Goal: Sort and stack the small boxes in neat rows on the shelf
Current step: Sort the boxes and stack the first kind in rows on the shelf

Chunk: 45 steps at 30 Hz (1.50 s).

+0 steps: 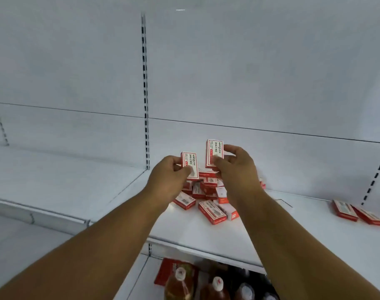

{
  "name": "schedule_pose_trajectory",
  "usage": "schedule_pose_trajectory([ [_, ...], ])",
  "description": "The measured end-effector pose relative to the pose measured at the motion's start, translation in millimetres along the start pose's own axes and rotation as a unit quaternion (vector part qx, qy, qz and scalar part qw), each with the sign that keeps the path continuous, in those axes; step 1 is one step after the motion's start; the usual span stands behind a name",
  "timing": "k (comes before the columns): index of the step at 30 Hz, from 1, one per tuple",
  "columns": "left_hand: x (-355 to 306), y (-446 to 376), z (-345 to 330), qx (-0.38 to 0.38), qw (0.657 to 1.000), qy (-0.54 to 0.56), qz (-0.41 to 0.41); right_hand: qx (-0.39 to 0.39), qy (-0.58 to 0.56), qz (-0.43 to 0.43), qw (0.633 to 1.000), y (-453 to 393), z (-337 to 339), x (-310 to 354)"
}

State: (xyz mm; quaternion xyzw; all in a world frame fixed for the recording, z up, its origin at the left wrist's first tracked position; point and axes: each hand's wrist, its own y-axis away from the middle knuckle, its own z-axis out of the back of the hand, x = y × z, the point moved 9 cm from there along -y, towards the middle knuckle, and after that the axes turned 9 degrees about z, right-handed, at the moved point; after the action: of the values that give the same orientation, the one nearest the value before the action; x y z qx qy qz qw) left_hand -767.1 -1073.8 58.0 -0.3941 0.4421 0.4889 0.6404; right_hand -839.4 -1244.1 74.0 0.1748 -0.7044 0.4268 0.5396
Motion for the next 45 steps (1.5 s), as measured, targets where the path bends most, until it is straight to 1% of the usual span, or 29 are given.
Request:
schedule_pose_trajectory([
  [2,9.5,-9.6,22.2,-0.011,1.000,0.007,0.009,0.032,0.023,0.016,0.999,-1.3,-26.3,-1.1],
  [5,22.1,-25.7,40.0,0.002,0.999,0.030,0.024,0.055,0.075,0.030,0.995,-5.8,-54.6,-3.8],
  [7,21.7,-37.5,37.7,0.024,0.999,0.025,0.013,0.040,0.090,0.039,0.994,-10.5,-60.6,-6.1],
  [10,4.9,-51.3,17.5,0.068,0.997,0.021,-0.019,0.001,0.111,0.040,0.993,-14.5,-46.7,-3.4],
  [12,-8.8,-53.2,-5.5,0.105,0.993,0.018,-0.041,-0.043,0.132,0.034,0.990,-15.1,-19.9,-0.8],
  [15,-33.4,-41.5,-50.3,0.166,0.982,0.014,-0.084,-0.121,0.158,0.027,0.980,-10.0,39.3,5.1],
  [20,-73.2,8.1,-146.9,0.260,0.958,0.043,-0.115,-0.218,0.230,0.031,0.948,16.8,167.8,23.3],
  [22,-85.8,29.3,-188.0,0.292,0.947,0.054,-0.118,-0.250,0.248,0.016,0.936,25.0,221.9,26.9],
  [24,-94.1,48.6,-229.9,0.312,0.941,0.031,-0.129,-0.268,0.262,-0.007,0.927,32.2,270.1,27.3],
  [26,-95.6,65.7,-275.2,0.324,0.938,-0.007,-0.123,-0.257,0.290,-0.044,0.921,36.1,311.4,20.2],
  [29,-90.9,83.3,-337.0,0.331,0.935,-0.079,-0.103,-0.210,0.339,-0.096,0.912,31.8,360.6,1.0],
  [31,-83.7,88.7,-362.6,0.329,0.934,-0.113,-0.083,-0.184,0.353,-0.122,0.909,27.3,381.2,-14.4],
  [34,-72.1,90.4,-383.0,0.321,0.929,-0.168,-0.068,-0.141,0.380,-0.161,0.900,20.5,397.2,-38.8],
  [37,-69.3,89.0,-388.1,0.307,0.924,-0.216,-0.071,-0.058,0.489,-0.175,0.853,10.6,396.5,-49.6],
  [40,-78.2,90.8,-390.7,0.277,0.894,-0.322,-0.141,0.007,0.571,-0.152,0.807,0.2,387.7,-49.5],
  [41,-81.4,92.6,-392.7,0.268,0.886,-0.343,-0.161,0.026,0.591,-0.146,0.793,-2.6,384.8,-48.8],
  [43,-84.2,96.9,-394.8,0.258,0.877,-0.361,-0.184,0.050,0.630,-0.142,0.762,-7.9,381.8,-48.0],
  [45,-85.7,99.4,-393.0,0.241,0.875,-0.367,-0.204,0.059,0.661,-0.145,0.734,-11.4,380.5,-46.2],
])
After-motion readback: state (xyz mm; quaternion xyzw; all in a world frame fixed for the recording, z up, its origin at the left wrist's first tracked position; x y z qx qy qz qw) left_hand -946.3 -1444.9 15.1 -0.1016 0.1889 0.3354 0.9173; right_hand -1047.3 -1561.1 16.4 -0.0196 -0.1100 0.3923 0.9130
